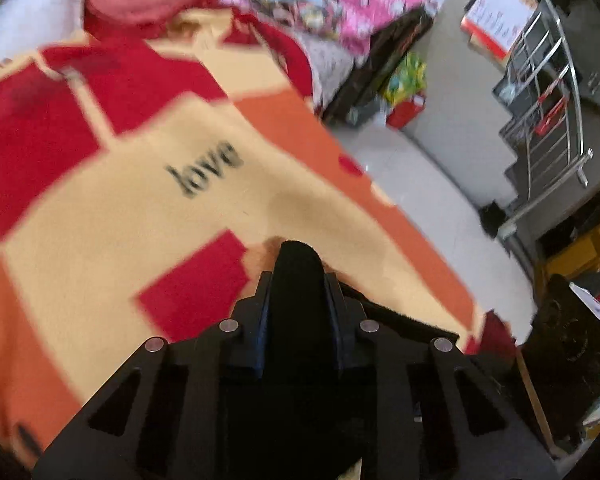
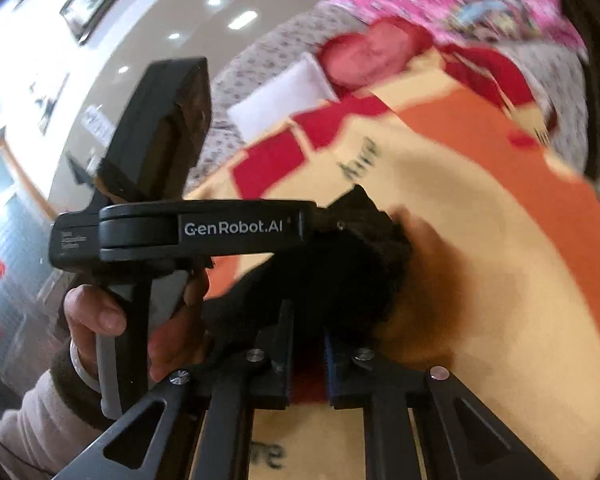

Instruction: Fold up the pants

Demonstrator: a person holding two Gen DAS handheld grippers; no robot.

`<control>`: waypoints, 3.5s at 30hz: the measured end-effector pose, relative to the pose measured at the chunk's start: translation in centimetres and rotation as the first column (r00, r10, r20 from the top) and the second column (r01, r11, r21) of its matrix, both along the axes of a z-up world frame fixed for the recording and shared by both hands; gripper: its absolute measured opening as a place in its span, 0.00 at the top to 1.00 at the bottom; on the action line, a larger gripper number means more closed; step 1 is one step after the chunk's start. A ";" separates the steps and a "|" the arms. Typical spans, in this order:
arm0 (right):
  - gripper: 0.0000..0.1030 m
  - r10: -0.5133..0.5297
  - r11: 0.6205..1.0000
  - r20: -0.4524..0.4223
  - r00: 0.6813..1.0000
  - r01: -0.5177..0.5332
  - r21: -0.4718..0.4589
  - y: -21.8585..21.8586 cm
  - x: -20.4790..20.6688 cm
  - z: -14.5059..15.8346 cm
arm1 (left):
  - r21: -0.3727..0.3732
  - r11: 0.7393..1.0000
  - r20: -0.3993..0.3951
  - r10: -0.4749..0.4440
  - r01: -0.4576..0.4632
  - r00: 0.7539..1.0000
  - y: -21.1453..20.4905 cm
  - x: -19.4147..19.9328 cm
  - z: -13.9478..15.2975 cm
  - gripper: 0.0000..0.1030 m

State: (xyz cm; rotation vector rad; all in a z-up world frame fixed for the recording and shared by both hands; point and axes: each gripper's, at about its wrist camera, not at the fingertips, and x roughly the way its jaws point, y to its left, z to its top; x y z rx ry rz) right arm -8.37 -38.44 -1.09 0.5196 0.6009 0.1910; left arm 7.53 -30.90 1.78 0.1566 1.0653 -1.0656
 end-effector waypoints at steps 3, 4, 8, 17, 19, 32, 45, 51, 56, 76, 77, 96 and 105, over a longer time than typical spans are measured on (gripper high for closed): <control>0.90 0.084 0.996 0.057 0.995 -0.082 -0.028 2.5 0.5 2.8 | -0.070 0.994 0.002 0.084 -0.084 0.996 5.5 0.6 3.4 0.78; 0.90 0.121 0.992 0.073 0.990 -0.119 -0.041 3.7 0.7 3.7 | -0.085 0.986 -0.007 0.140 -0.140 0.990 8.3 1.0 4.4 0.76; 0.90 0.281 0.956 0.096 0.955 -0.270 -0.116 9.8 1.9 5.4 | -0.151 0.927 -0.027 0.344 -0.344 0.938 18.4 1.0 5.9 0.21; 0.84 0.574 0.787 -0.188 0.797 -0.600 -0.143 22.5 6.1 -1.1 | -0.058 0.802 -0.072 0.591 -0.594 0.804 32.5 -2.9 0.8 0.18; 0.82 0.584 0.796 -0.131 0.801 -0.596 -0.102 20.7 5.1 0.1 | -0.042 0.797 -0.082 0.598 -0.602 0.797 33.1 -3.6 -0.3 0.18; 0.70 0.551 0.809 -0.118 0.826 -0.563 -0.168 23.2 6.7 0.2 | -0.002 0.794 -0.028 0.608 -0.608 0.794 33.7 -7.0 -0.9 0.18; 0.70 0.458 0.870 -0.114 0.882 -0.471 -0.145 15.0 5.3 0.8 | 0.104 0.782 -0.030 0.620 -0.614 0.784 28.6 -6.0 -3.6 0.18; 0.70 0.409 0.901 -0.149 0.900 -0.425 -0.091 13.5 6.8 -1.4 | 0.110 0.752 0.032 0.651 -0.650 0.759 25.3 -4.1 -4.2 0.67; 0.70 0.371 0.921 -0.113 0.922 -0.381 -0.085 13.6 6.9 0.6 | 0.056 0.777 0.053 0.625 -0.627 0.779 26.2 -3.4 -1.8 0.86; 0.68 0.429 0.804 -0.203 0.880 -0.474 -0.358 22.6 6.3 -1.3 | 0.082 0.673 0.077 0.731 -0.735 0.678 33.1 -7.9 -3.3 0.48; 0.68 0.424 0.795 -0.217 0.879 -0.476 -0.376 23.1 6.2 -1.1 | 0.084 0.662 0.091 0.739 -0.745 0.668 33.6 -8.4 -3.0 0.48; 0.65 0.564 0.722 -0.173 0.807 -0.584 -0.371 31.9 10.0 2.0 | -0.009 0.337 -0.063 0.939 -0.942 0.337 47.1 -15.3 -3.7 0.24; 0.58 0.683 0.627 -0.221 0.696 -0.714 -0.310 39.1 13.0 0.8 | 0.046 0.326 -0.062 0.944 -0.944 0.323 46.9 -13.9 -5.3 0.24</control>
